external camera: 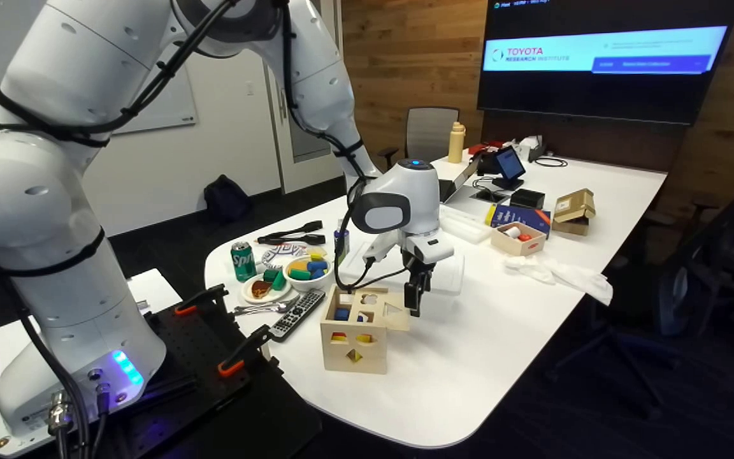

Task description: Fully close the wooden box by sliding the lid

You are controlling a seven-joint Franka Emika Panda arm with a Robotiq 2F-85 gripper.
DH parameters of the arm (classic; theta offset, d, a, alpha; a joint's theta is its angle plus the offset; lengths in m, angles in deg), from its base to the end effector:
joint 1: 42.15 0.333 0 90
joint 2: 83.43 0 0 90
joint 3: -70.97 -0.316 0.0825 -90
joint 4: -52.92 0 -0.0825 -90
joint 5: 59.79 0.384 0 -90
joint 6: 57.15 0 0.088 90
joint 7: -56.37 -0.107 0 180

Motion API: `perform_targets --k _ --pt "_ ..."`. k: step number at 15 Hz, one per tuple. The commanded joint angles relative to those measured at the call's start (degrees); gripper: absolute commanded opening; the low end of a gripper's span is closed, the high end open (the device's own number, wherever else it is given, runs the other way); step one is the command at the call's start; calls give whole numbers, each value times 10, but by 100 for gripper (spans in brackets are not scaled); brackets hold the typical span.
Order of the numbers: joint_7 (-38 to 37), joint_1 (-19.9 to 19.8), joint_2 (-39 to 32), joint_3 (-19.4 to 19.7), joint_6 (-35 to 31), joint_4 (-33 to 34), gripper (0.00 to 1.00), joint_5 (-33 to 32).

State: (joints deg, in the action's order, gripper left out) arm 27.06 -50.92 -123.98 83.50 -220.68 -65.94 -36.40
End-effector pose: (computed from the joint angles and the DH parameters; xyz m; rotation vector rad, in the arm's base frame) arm 0.5280 -0.2331 0.0993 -2.5763 1.7846 -0.1713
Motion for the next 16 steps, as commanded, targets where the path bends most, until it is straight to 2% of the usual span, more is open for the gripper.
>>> perform_targets --k 1,10,12,16 --pt "-4 2 35 9 74 -13 100 -10" --pt "2 -4 79 3 208 -6 100 -19" --pt "-6 2 80 9 204 -7 100 -23" --pt "-21 18 63 25 129 -10 100 -41"
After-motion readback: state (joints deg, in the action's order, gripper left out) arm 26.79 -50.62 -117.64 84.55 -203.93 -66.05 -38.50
